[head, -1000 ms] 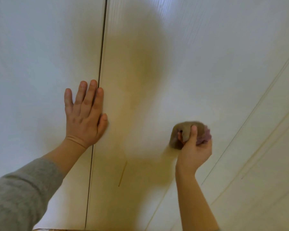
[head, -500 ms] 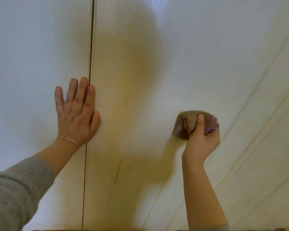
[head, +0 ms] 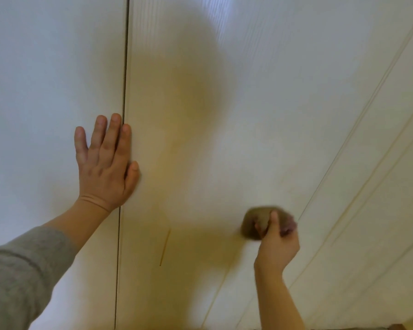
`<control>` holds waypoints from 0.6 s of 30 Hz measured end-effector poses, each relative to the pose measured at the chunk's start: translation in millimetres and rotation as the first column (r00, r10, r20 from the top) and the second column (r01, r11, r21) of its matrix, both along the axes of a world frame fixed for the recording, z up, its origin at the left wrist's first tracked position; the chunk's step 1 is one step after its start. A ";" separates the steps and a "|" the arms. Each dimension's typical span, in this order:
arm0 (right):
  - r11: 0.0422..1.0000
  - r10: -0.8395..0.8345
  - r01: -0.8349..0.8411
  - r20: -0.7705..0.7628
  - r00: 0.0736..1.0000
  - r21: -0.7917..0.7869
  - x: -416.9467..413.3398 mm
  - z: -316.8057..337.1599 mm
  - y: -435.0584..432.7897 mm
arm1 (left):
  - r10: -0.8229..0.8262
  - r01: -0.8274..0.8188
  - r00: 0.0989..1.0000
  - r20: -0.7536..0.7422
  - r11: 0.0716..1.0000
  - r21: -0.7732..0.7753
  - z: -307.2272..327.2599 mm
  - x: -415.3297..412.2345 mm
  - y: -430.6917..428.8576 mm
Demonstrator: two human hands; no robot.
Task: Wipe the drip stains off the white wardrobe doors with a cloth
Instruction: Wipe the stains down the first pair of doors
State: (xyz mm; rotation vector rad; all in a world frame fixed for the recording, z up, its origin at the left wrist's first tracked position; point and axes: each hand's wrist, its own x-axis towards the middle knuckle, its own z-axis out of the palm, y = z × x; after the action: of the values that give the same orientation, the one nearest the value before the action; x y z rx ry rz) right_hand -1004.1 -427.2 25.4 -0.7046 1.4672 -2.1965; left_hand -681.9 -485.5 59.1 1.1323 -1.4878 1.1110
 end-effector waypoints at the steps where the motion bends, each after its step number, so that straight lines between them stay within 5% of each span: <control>1: 0.995 -0.013 0.010 -0.029 0.999 -0.100 -5.7 26.4 -4.8 | 0.003 -0.003 1.000 0.004 1.000 -0.003 0.0 0.7 -0.2; 4: 0.955 0.018 -0.042 -0.083 0.996 -0.293 -24.9 94.7 -26.3 | -0.003 0.003 1.000 -0.004 1.000 0.005 0.6 0.6 0.5; 7: 0.948 0.062 -0.081 -0.072 0.995 -0.307 -36.8 111.1 -44.2 | -0.008 0.008 1.000 -0.011 1.000 0.003 0.2 -1.6 0.6; 15: 0.993 0.007 -0.012 0.041 0.999 0.119 -27.7 -32.8 -13.6 | 0.004 -0.004 1.000 -0.004 1.000 -0.014 0.0 -0.7 -0.9; 18: 0.987 0.030 -0.034 0.029 0.999 0.159 -29.9 -31.9 -5.3 | 0.001 -0.001 1.000 -0.003 1.000 -0.008 0.2 -1.2 -0.4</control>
State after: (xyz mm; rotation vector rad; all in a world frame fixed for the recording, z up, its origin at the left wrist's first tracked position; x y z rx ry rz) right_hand -1034.0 -432.5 -6.4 -0.6379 1.5860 -2.0296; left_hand -683.0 -486.0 59.2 1.1290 -1.4791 1.1146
